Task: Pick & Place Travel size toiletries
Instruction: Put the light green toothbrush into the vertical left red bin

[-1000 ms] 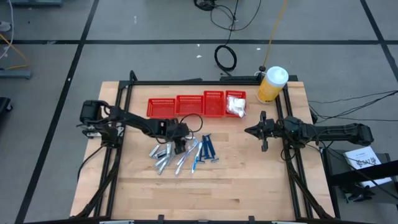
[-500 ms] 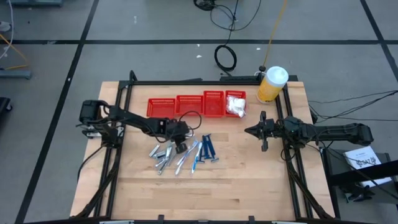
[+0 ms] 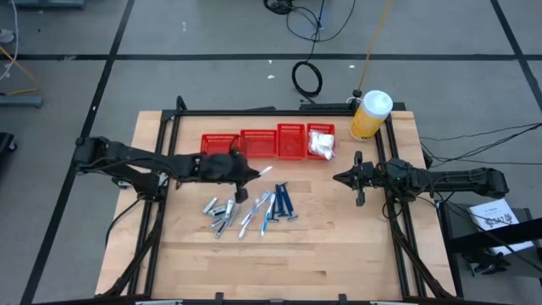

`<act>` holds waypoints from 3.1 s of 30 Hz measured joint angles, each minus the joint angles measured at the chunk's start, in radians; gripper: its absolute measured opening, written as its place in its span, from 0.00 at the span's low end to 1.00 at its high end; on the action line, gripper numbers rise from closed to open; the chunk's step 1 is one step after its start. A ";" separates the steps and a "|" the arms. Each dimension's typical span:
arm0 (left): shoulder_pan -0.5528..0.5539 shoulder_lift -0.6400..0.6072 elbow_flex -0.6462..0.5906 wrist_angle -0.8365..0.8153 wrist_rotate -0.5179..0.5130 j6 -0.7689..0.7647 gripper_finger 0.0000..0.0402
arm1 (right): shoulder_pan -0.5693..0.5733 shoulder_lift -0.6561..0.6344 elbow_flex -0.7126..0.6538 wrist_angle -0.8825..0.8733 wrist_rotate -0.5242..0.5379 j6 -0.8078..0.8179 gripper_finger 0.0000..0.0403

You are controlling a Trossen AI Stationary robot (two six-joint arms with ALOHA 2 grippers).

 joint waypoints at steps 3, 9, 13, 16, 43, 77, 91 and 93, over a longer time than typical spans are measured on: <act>0.030 -0.016 -0.116 0.260 0.092 0.027 0.01 | 0.000 0.000 0.000 0.002 0.001 0.000 0.01; 0.092 -0.016 -0.298 0.769 0.193 0.044 0.01 | 0.002 0.005 0.000 0.087 -0.003 0.017 0.01; 0.094 -0.017 -0.346 0.885 0.201 0.082 0.01 | 0.002 0.012 0.000 0.253 0.045 0.079 0.01; 0.094 -0.017 -0.363 0.924 0.210 0.103 0.01 | 0.002 0.024 0.000 0.380 0.101 0.096 0.01; 0.122 -0.017 -0.366 0.907 0.264 0.136 0.01 | -0.007 0.311 0.009 0.589 0.365 0.193 0.01; 0.112 0.202 -0.137 0.955 0.271 0.124 0.01 | 0.054 1.375 0.764 0.877 0.100 -0.049 0.39; 0.111 0.202 -0.135 0.963 0.264 0.117 0.01 | 0.038 1.373 0.771 0.845 0.101 -0.124 0.04; 0.105 0.202 -0.129 0.962 0.259 0.124 0.03 | 0.034 1.372 0.771 0.844 0.099 -0.128 0.05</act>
